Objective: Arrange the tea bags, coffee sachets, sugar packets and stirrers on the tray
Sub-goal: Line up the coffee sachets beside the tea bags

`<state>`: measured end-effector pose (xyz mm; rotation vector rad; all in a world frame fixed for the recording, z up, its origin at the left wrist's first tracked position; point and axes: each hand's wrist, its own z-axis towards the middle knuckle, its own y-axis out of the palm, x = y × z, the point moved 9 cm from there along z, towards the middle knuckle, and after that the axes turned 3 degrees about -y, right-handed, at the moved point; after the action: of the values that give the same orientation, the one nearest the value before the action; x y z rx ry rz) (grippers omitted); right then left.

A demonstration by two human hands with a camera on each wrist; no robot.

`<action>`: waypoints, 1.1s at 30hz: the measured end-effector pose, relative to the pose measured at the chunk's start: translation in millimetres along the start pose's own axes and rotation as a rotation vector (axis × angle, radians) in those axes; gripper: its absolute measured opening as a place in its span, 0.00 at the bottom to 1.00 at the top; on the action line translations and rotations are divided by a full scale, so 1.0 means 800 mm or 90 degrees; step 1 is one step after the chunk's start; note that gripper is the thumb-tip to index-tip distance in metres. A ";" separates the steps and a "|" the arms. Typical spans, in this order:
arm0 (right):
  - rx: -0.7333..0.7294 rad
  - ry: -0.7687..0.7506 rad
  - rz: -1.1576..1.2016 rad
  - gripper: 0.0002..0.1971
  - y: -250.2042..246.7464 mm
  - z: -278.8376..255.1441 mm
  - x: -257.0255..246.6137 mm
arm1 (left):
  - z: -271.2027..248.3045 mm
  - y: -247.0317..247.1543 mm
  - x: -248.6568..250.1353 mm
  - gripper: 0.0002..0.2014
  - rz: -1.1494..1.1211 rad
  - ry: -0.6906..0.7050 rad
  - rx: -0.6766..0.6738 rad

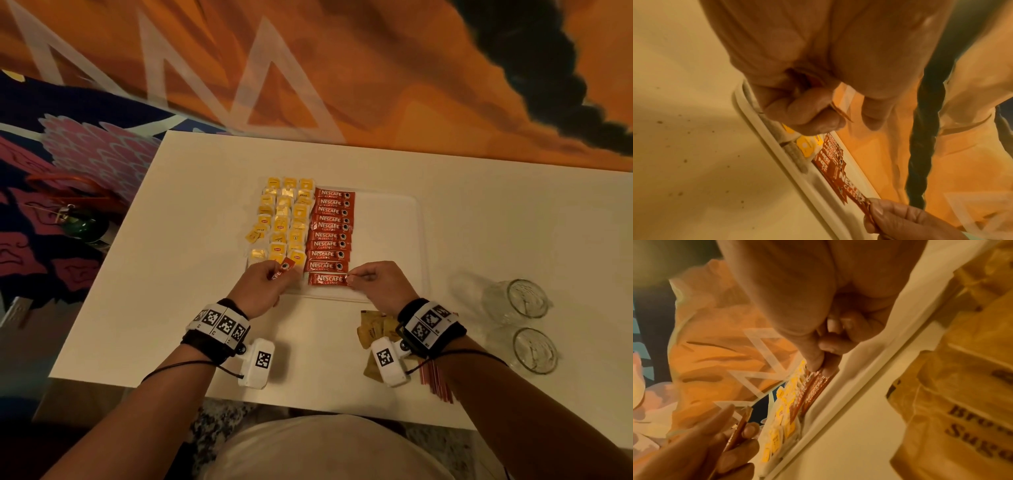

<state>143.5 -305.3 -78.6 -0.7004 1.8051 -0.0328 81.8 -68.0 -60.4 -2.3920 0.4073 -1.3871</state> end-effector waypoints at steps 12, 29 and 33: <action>0.042 0.077 -0.124 0.09 0.015 0.019 0.005 | -0.012 0.001 -0.023 0.16 -0.175 -0.107 -0.035; 0.045 0.028 -0.295 0.24 -0.003 0.007 -0.028 | -0.022 0.014 -0.002 0.09 -0.092 0.038 -0.123; -0.018 -0.044 -0.192 0.15 0.009 -0.009 -0.046 | -0.021 0.021 0.004 0.08 -0.079 0.049 -0.142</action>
<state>140.8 -284.1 -47.3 -0.9780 1.6234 -0.1815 67.2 -87.1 -57.3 -2.5861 0.4624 -1.5656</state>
